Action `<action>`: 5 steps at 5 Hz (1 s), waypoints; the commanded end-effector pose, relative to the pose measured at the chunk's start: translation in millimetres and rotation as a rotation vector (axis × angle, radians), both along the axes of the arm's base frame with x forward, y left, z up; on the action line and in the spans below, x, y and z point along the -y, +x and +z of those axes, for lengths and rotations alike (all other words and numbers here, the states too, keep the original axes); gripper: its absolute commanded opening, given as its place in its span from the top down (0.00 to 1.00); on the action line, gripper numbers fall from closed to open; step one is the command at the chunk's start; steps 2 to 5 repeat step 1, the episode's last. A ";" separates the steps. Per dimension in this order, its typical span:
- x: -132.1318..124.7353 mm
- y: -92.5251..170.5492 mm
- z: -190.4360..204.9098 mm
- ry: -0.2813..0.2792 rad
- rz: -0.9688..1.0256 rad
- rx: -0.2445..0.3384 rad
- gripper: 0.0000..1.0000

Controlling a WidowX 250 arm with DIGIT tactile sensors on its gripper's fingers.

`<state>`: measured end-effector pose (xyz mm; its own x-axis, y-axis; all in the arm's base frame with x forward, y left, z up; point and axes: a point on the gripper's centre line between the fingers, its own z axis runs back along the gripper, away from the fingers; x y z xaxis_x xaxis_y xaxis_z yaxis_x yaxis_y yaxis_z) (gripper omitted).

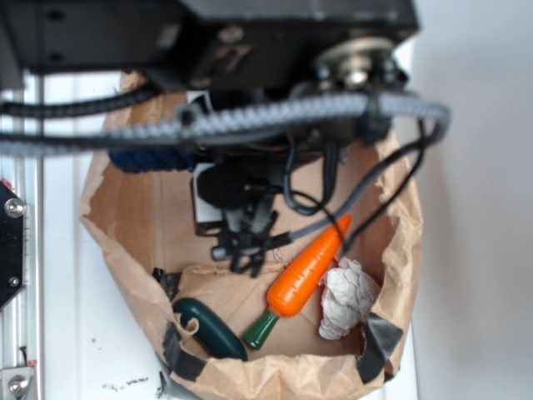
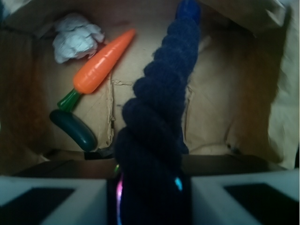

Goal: Grab the blue rope.

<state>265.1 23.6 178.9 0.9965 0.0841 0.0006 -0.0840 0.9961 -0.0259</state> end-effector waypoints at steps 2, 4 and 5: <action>14.2 -1.6 13.8 -0.070 0.077 0.240 1.00; 14.2 -1.6 13.8 -0.070 0.077 0.240 1.00; 14.2 -1.6 13.8 -0.070 0.077 0.240 1.00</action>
